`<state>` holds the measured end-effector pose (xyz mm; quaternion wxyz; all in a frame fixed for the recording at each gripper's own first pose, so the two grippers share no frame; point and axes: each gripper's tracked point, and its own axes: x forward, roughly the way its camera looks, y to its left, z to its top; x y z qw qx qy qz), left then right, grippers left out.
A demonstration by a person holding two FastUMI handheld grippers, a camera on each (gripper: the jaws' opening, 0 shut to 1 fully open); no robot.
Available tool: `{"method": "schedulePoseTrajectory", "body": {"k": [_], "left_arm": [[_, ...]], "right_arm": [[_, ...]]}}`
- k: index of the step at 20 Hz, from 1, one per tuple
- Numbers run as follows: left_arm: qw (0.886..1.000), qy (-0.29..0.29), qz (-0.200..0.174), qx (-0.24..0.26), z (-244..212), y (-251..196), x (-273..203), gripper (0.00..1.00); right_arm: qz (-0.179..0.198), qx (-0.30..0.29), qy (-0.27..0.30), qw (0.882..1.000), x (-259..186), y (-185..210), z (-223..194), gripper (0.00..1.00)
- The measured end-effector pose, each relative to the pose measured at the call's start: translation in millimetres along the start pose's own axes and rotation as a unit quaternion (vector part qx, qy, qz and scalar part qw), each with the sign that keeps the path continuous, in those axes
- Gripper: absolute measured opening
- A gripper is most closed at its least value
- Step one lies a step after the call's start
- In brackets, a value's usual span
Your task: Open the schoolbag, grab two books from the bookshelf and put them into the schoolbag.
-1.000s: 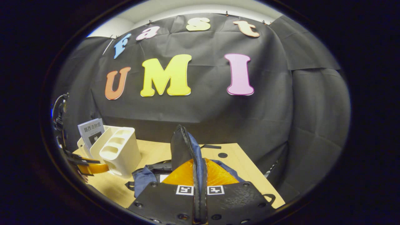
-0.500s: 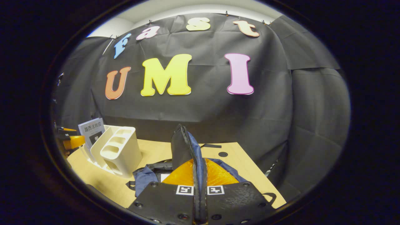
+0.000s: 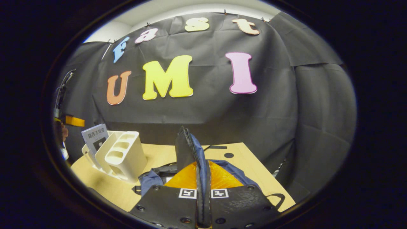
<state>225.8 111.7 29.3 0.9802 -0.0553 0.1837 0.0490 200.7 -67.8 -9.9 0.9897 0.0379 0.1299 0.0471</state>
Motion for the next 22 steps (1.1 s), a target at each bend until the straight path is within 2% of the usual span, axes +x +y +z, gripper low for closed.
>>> {"method": "schedulePoseTrajectory", "body": {"k": [3, 6, 9, 14, 15, 17, 18, 22], "left_arm": [[0.999, 0.03, -0.017, 0.016, 7.9, 3.1, 29.3, 0.98], [0.997, 0.062, -0.004, 0.039, 5.5, 9.9, 61.3, 0.98], [0.994, 0.097, 0.0, 0.041, -2.3, 19.3, 85.3, 0.98], [0.986, 0.162, 0.001, 0.043, -21.8, 34.2, 108.9, 0.96], [0.982, 0.183, -0.009, 0.044, -28.2, 31.8, 111.4, 0.96], [0.973, 0.225, -0.02, 0.045, -44.2, 31.7, 115.1, 0.93], [0.969, 0.242, -0.02, 0.043, -49.8, 32.0, 114.2, 0.83], [0.961, 0.271, -0.025, 0.048, -56.6, 29.3, 118.8, 0.79]], "right_arm": [[0.0, -0.004, -0.002, 1.0, -0.5, -1.0, 0.7, 0.02], [-0.002, -0.007, -0.002, 1.0, -0.8, -1.2, 0.2, 0.02], [-0.002, -0.011, 0.0, 1.0, -1.1, -1.2, -0.8, 0.02], [-0.002, -0.018, 0.004, 1.0, -0.1, 1.5, -6.6, 0.02], [-0.001, -0.017, 0.004, 1.0, -0.2, 1.8, -6.4, 0.02], [0.002, -0.015, 0.004, 1.0, -1.2, 5.1, -7.5, 0.02], [0.002, -0.015, 0.003, 1.0, -1.3, 5.8, -8.9, 0.02], [0.004, -0.008, 0.004, 1.0, -2.0, 6.9, -12.3, 0.02]]}}
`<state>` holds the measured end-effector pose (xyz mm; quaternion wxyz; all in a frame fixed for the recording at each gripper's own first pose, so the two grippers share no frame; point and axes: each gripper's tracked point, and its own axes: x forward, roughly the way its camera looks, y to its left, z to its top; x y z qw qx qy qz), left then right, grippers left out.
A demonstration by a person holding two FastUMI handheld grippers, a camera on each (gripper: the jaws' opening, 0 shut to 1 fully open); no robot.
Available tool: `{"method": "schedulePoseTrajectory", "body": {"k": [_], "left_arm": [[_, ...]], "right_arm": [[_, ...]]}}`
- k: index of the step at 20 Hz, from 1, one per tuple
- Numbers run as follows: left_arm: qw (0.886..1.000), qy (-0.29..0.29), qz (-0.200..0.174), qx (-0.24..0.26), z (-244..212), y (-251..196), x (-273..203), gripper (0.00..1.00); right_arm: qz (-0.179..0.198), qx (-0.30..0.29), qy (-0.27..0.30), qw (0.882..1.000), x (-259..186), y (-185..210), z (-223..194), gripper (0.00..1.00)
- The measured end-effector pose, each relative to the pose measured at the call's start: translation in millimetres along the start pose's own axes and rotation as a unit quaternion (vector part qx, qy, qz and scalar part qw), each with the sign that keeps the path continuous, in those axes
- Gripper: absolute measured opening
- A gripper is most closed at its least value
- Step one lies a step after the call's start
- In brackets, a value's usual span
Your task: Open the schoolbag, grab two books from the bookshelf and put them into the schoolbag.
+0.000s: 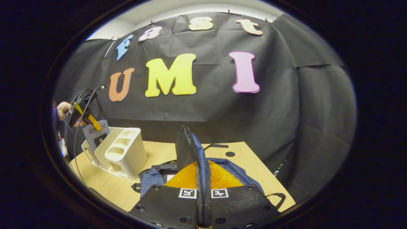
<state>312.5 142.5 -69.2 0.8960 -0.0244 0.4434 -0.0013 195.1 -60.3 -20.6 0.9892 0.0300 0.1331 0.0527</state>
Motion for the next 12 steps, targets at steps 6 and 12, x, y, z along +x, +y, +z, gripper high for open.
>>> {"method": "schedulePoseTrajectory", "body": {"k": [6, 12], "left_arm": [[0.999, 0.037, -0.008, 0.011, -7.8, -7.7, 10.6, 0.47], [0.998, 0.066, 0.0, -0.012, -29.5, -9.1, -12.1, 0.43]], "right_arm": [[0.003, 0.009, 0.005, 1.0, -0.9, -3.3, -8.1, 0.02], [0.005, 0.014, 0.008, 1.0, -2.9, -6.9, -13.1, 0.02]]}}
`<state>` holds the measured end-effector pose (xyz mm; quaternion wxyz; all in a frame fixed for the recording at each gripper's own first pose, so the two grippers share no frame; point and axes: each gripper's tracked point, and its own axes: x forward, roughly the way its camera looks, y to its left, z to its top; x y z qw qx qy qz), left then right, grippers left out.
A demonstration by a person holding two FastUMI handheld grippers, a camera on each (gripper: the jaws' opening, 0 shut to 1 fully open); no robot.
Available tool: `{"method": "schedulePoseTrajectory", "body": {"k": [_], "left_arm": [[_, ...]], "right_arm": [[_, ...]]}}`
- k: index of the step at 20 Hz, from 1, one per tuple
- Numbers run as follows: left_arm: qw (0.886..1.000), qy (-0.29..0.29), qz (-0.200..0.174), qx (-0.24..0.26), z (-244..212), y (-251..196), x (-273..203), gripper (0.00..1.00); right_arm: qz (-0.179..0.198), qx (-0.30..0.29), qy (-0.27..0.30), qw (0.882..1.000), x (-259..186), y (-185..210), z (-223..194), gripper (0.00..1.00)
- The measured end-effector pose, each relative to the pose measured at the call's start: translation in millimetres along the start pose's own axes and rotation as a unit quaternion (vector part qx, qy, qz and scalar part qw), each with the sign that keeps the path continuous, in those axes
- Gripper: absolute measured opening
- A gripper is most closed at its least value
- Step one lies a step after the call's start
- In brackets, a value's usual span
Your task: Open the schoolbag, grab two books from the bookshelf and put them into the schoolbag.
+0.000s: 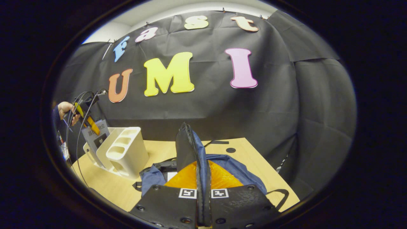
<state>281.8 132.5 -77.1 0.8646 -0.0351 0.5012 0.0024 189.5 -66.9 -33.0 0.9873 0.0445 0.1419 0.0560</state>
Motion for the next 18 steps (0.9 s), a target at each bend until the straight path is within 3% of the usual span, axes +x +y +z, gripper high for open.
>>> {"method": "schedulePoseTrajectory", "body": {"k": [11, 18], "left_arm": [[1.0, -0.011, -0.008, -0.019, -63.6, -5.3, -68.1, 0.41], [0.997, -0.049, -0.039, -0.037, -119.7, -15.2, -118.4, 0.39]], "right_arm": [[0.005, -0.012, -0.002, 1.0, -4.3, 13.5, -4.4, 0.02], [0.0, 0.0, 0.003, 1.0, -8.9, 14.4, -9.4, 0.02]]}}
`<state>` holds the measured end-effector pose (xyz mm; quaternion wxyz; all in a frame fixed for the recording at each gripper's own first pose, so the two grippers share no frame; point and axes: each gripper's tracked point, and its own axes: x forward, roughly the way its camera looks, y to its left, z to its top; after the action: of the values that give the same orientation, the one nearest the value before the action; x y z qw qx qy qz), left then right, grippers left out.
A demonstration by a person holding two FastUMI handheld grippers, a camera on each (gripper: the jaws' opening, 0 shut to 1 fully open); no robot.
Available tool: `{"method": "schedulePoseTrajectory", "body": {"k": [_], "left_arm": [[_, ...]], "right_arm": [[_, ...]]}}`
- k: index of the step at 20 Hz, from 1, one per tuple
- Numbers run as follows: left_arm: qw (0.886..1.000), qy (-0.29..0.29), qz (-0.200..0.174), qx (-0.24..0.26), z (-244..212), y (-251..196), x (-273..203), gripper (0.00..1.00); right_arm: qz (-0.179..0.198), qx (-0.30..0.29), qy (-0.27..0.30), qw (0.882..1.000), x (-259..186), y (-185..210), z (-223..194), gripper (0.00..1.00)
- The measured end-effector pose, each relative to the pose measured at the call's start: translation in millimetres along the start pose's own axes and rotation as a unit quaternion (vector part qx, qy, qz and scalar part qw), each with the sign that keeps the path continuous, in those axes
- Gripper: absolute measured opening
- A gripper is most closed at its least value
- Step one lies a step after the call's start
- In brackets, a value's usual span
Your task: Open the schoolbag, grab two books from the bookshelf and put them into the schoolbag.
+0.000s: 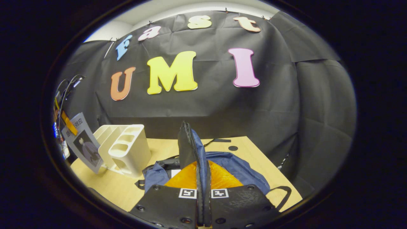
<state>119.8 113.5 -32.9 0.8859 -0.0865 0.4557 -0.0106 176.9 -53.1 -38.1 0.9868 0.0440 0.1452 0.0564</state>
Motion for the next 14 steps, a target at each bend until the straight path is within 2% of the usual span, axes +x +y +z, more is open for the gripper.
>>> {"method": "schedulePoseTrajectory", "body": {"k": [2, 5, 10, 14], "left_arm": [[1.0, -0.015, -0.008, -0.019, -14.7, 0.1, -9.9, 0.4], [0.998, -0.018, -0.034, -0.055, -45.0, 1.3, -26.7, 0.41], [0.989, -0.008, -0.111, -0.101, -78.7, -23.6, -39.6, 0.4], [0.981, -0.004, -0.169, -0.094, -90.5, -60.0, -42.0, 0.41]], "right_arm": [[0.011, 0.009, 0.001, 1.0, -1.5, 5.1, -0.3, 0.02], [0.001, 0.011, 0.004, 1.0, 0.8, -0.1, -1.7, 0.02], [0.001, 0.012, 0.007, 1.0, 1.5, 5.1, -2.8, 0.02], [-0.01, -0.005, 0.011, 1.0, 4.9, 4.9, 2.8, 0.02]]}}
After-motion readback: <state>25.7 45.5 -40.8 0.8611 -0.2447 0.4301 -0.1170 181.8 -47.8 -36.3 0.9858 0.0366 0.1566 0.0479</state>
